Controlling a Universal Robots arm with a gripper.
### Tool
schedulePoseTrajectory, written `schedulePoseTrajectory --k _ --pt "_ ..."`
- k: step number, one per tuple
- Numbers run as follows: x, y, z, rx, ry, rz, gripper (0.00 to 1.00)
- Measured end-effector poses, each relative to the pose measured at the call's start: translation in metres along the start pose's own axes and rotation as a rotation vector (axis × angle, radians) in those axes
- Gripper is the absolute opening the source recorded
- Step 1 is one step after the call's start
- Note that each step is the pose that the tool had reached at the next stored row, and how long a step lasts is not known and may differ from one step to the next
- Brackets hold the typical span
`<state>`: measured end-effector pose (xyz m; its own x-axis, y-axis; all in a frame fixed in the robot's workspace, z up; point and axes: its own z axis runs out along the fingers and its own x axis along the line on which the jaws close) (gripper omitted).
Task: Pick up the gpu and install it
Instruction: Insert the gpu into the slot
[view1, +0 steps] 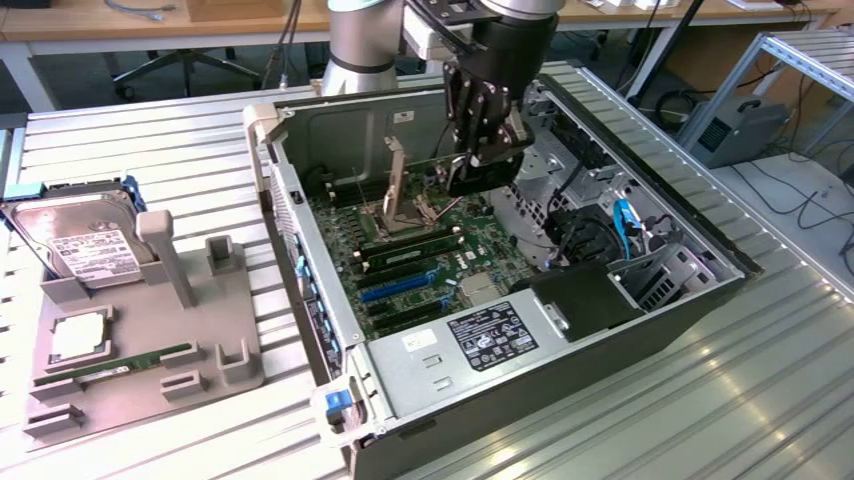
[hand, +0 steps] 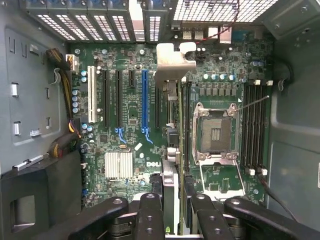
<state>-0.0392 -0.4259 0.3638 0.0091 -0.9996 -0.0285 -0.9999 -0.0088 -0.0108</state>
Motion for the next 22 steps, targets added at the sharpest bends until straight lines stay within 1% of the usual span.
schedulePoseTrajectory --k 3,22 --pt "0.0055 0.0 -0.0001 0.0 0.0002 0.0 0.27" --pt "0.0104 0.0001 -0.0002 0.0 0.0002 0.0 0.27"
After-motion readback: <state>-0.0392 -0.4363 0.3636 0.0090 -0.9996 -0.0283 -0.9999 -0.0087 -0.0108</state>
